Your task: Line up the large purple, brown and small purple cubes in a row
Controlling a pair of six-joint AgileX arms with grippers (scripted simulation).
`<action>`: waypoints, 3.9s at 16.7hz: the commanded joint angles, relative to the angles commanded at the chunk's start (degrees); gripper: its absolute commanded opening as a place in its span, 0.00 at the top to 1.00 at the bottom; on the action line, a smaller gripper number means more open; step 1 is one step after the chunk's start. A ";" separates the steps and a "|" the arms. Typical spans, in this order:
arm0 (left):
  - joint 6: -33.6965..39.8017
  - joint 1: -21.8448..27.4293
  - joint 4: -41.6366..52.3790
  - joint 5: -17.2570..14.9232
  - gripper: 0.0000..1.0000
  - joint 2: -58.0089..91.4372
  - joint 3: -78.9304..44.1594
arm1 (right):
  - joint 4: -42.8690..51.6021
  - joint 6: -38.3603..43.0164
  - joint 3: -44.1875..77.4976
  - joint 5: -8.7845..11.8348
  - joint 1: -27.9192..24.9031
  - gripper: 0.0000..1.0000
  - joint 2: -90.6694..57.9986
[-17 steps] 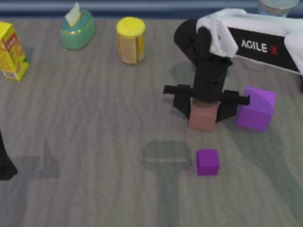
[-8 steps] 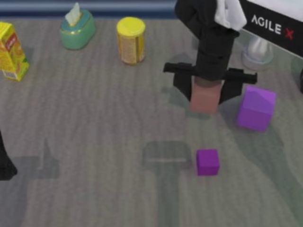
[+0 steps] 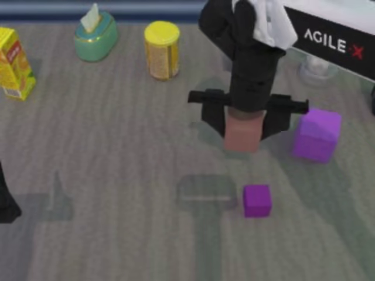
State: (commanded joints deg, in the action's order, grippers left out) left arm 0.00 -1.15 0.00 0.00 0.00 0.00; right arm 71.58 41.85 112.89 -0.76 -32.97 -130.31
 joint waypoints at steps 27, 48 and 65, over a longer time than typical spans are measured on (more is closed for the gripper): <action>0.00 0.00 0.00 0.00 0.00 0.00 0.00 | -18.04 3.07 -26.11 0.13 -11.84 0.77 7.60; 0.00 0.00 0.00 0.00 0.00 0.00 0.00 | -17.07 3.07 -25.35 0.13 -11.85 0.00 7.88; 0.00 0.00 0.00 0.00 0.00 0.00 0.00 | -3.34 -2.68 -14.76 0.18 -10.28 0.00 10.31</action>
State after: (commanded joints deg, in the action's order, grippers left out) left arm 0.00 -1.15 0.00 0.00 0.00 0.00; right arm 68.24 39.17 98.13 -0.59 -43.25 -120.00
